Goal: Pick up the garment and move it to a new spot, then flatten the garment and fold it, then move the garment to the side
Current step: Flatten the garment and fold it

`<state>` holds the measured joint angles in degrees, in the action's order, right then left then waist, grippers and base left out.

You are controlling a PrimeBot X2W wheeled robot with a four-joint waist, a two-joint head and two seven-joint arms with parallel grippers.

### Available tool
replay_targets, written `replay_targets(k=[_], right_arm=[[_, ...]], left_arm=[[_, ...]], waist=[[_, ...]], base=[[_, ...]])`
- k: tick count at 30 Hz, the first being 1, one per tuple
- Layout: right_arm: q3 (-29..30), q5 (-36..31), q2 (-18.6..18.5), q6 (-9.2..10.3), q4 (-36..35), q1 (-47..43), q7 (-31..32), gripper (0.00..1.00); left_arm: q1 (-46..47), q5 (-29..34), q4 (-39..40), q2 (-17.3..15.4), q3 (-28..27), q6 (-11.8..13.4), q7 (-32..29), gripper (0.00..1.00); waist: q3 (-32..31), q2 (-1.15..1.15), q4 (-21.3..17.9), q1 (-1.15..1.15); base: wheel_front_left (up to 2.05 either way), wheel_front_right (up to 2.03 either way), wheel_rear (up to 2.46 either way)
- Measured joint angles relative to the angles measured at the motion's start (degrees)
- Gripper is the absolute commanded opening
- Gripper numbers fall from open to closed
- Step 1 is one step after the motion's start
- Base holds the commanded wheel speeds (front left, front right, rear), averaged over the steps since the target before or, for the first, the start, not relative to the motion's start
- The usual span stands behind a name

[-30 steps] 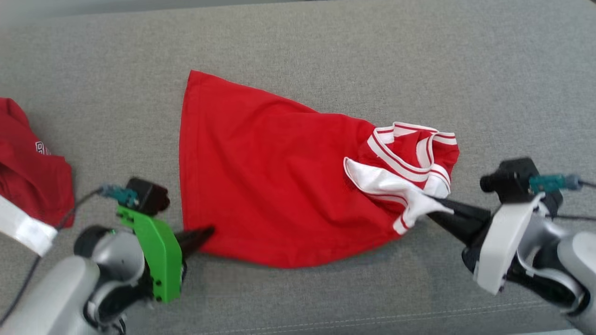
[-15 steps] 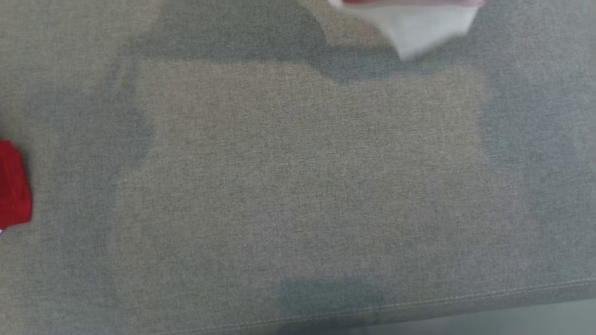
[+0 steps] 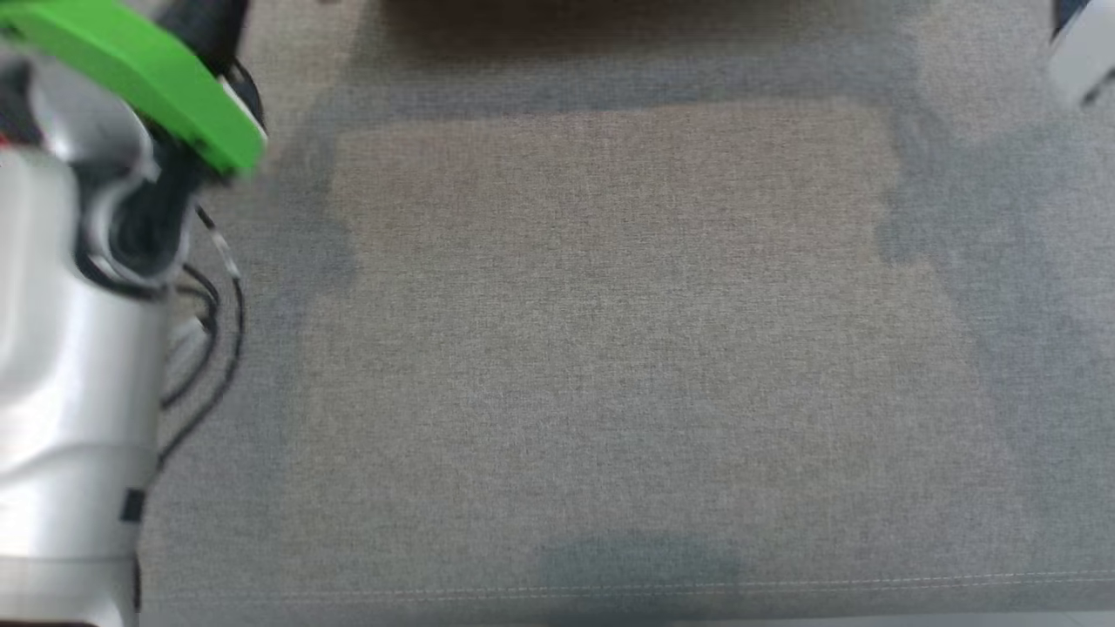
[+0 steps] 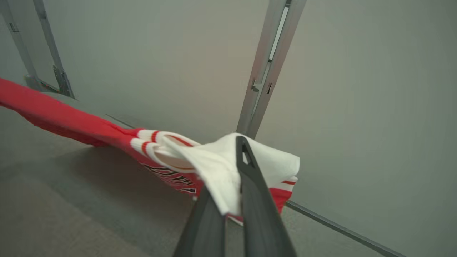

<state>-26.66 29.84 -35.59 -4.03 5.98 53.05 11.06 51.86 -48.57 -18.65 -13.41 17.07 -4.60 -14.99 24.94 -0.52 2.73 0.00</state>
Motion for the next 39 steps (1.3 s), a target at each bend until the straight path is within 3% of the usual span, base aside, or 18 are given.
replay_targets(k=[5, 9, 13, 21, 26, 30, 39], right_arm=[[-1.3, 0.2, 2.5, 3.19, 0.5, -16.6, -6.1, 0.00], [-0.9, 1.1, 5.0, 5.80, 0.6, -24.9, -11.3, 0.00], [-0.6, 1.1, 5.4, 7.17, 0.6, -29.8, -15.5, 0.00], [-2.9, 0.8, 4.0, 7.51, 1.0, -41.3, -19.3, 0.00], [-5.3, 0.6, 2.5, 7.32, -0.9, -48.0, -19.6, 0.00], [-7.7, 0.6, 1.4, 6.88, -4.0, -51.9, -17.9, 0.00], [-9.2, 2.5, -2.3, 6.08, -7.6, -57.2, -12.8, 0.00]], left_arm=[[-12.8, -2.1, -3.6, 2.7, 2.4, -1.0, 3.2, 0.00], [-17.1, -1.6, -3.5, 1.7, 2.1, -1.5, 7.4, 0.00], [-20.5, -0.5, -2.6, 1.1, 1.9, -2.0, 11.0, 0.00], [-30.0, 6.7, -1.5, -3.1, 7.3, -2.5, 14.2, 0.00], [-36.0, 7.5, -1.9, -3.7, 7.9, -2.4, 15.3, 0.00], [-40.3, 7.4, -1.5, -4.6, 6.7, -0.5, 15.9, 0.00], [-45.5, 7.4, 0.9, -5.7, 6.9, 0.7, 17.2, 0.00]], waist=[[-0.8, 0.00, 1.0, 0.00], [-2.5, 0.00, 0.8, 0.00], [-4.8, 0.00, 0.3, 0.00], [-10.4, 0.00, -1.0, 0.00], [-14.1, 0.00, -1.5, 0.00], [-16.7, 0.00, -2.0, 0.00], [-18.7, 0.00, -4.1, -0.01]], base=[[0.00, 0.00, 0.00], [0.00, 0.00, 0.00], [0.00, 0.00, 0.00], [0.00, 0.00, 0.00], [0.00, 0.00, 0.00], [0.00, 0.00, 0.00], [0.00, 0.00, 0.00]])
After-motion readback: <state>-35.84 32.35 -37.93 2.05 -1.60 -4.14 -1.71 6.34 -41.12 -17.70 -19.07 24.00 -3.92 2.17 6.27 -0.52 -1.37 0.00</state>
